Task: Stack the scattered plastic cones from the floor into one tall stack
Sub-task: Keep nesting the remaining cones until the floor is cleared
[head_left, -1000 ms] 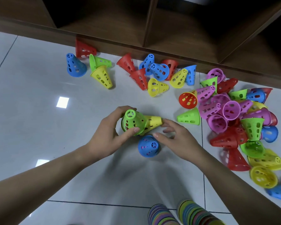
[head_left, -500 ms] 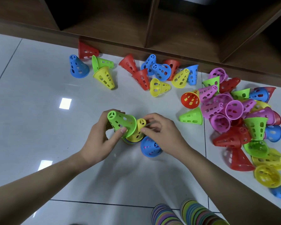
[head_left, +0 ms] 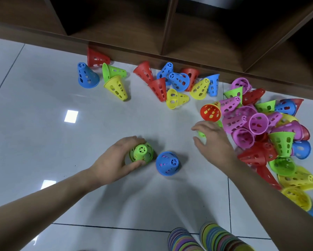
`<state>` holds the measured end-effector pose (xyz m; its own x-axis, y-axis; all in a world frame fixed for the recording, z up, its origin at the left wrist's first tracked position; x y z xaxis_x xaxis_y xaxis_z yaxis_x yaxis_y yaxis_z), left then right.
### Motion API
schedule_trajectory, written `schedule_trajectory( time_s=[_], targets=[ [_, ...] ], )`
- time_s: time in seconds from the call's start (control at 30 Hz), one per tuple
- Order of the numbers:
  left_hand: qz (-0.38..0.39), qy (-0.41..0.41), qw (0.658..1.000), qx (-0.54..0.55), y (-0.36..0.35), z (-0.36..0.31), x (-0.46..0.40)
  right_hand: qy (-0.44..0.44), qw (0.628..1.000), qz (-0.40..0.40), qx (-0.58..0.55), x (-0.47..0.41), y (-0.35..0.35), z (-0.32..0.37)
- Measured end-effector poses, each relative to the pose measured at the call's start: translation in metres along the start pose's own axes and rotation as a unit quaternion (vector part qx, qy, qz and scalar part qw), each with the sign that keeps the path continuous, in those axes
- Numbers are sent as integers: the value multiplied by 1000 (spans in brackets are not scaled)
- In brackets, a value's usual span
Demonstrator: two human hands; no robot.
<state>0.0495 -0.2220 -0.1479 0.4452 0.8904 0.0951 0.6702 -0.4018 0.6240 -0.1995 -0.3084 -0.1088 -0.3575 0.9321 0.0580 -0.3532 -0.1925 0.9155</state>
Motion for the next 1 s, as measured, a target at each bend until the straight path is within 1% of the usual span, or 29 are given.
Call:
schedule_trajectory(
  time_s=[0.07, 0.13, 0.17, 0.27, 0.3, 0.33, 0.4, 0.47, 0.53, 0.6, 0.67, 0.73, 0.83, 0.9, 1.0],
  targets=[
    [15, -44, 999, -19, 7, -3, -6, -40, 995, 16, 92, 1, 1, -29],
    [-2, -70, 996, -53, 27, 1, -17, -75, 985, 48, 151, 3, -2, -51],
    [-34, -59, 995, -68, 44, 10, -26, -90, 980, 64, 164, 3, -5, -61],
    [-171, 32, 981, -87, 105, 56, -52, -115, 975, 100, 159, 4, -16, -82],
    [-195, 61, 975, -88, 121, 71, -61, -116, 976, 105, 154, 4, -19, -87],
    [-200, 84, 971, -95, 133, 83, -70, -114, 976, 109, 150, 5, -22, -90],
    [-167, 103, 971, -135, 142, 97, -88, -109, 978, 104, 145, 5, -24, -90],
    [-120, 104, 968, -192, 141, 102, -103, -102, 980, 102, 136, 6, -24, -82],
    [-110, 105, 961, -230, 141, 99, -111, -95, 985, 102, 105, 8, -24, -67],
    [-109, 119, 952, -262, 141, 94, -114, -110, 990, 89, 7, 11, -20, -50],
    [-94, 127, 945, -286, 137, 91, -114, -127, 984, 64, -105, 14, -12, -30],
    [-79, 122, 945, -292, 131, 90, -113, -117, 978, 35, -172, 18, -1, -5],
    [-61, 103, 952, -281, 124, 89, -110, -66, 975, 12, -210, 28, 17, 37],
    [-55, 112, 956, -267, 121, 92, -108, -31, 975, 9, -219, 35, 22, 58],
    [-50, 144, 953, -262, 120, 96, -101, -9, 964, 28, -263, 44, 15, 74]
  ],
)
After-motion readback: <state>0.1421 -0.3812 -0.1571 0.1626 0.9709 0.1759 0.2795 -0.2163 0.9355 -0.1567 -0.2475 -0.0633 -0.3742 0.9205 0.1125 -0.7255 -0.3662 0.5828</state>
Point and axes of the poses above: each hand's wrist, its own x-axis away from the middle knuckle, its own y-axis out of the back of the hand, z = x × y, the point moved 10 cm from there along -x, towards the middle knuckle, and after that the axes turned 5 degrees about z, right-handed, at the moved point
